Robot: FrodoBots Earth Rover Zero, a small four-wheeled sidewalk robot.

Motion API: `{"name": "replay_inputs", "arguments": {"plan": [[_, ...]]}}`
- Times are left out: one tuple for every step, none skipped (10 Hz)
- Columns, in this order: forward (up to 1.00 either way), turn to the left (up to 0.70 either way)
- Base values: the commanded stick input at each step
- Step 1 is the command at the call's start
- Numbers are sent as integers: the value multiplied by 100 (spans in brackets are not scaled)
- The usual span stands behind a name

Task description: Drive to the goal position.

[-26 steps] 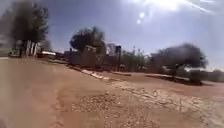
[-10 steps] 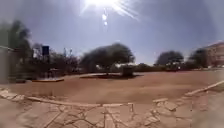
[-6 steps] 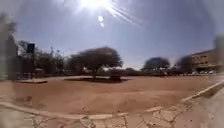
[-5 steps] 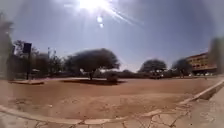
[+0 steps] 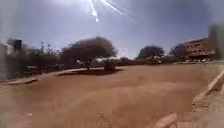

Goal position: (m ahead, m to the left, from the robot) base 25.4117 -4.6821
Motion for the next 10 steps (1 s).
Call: {"name": "replay_inputs", "arguments": {"plan": [[100, 36], [100, 40], [100, 40], [100, 4], [100, 1], [100, 0], [100, 0], [100, 0], [100, 0], [100, 0]]}}
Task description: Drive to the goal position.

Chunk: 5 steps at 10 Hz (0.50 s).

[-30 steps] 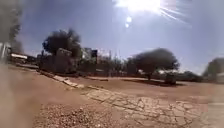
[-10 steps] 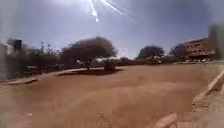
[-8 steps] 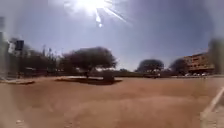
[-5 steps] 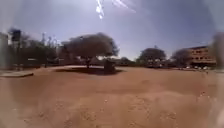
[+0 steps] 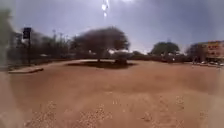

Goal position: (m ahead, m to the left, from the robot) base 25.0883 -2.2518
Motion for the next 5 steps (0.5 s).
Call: {"name": "replay_inputs", "arguments": {"plan": [[100, 0], [100, 0], [100, 0], [100, 0], [100, 0]]}}
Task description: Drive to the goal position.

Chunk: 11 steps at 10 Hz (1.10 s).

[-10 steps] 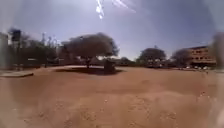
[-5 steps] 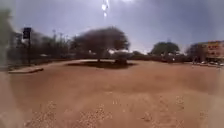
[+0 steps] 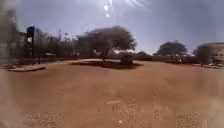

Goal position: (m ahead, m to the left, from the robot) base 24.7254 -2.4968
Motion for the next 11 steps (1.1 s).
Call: {"name": "replay_inputs", "arguments": {"plan": [[100, -5], [100, -25], [100, -40], [100, -40], [100, -40], [100, -40], [100, -40], [100, -40], [100, -40], [100, -24], [100, -6]]}}
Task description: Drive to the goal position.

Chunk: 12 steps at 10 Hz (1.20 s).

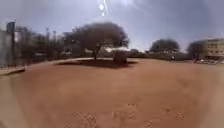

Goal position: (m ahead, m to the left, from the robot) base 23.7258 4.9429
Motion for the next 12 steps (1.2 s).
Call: {"name": "replay_inputs", "arguments": {"plan": [[100, 0], [100, 0], [100, 0], [100, 0], [100, 0], [100, 0], [100, 0], [100, 0], [100, 0], [100, 0], [100, 0], [100, 0]]}}
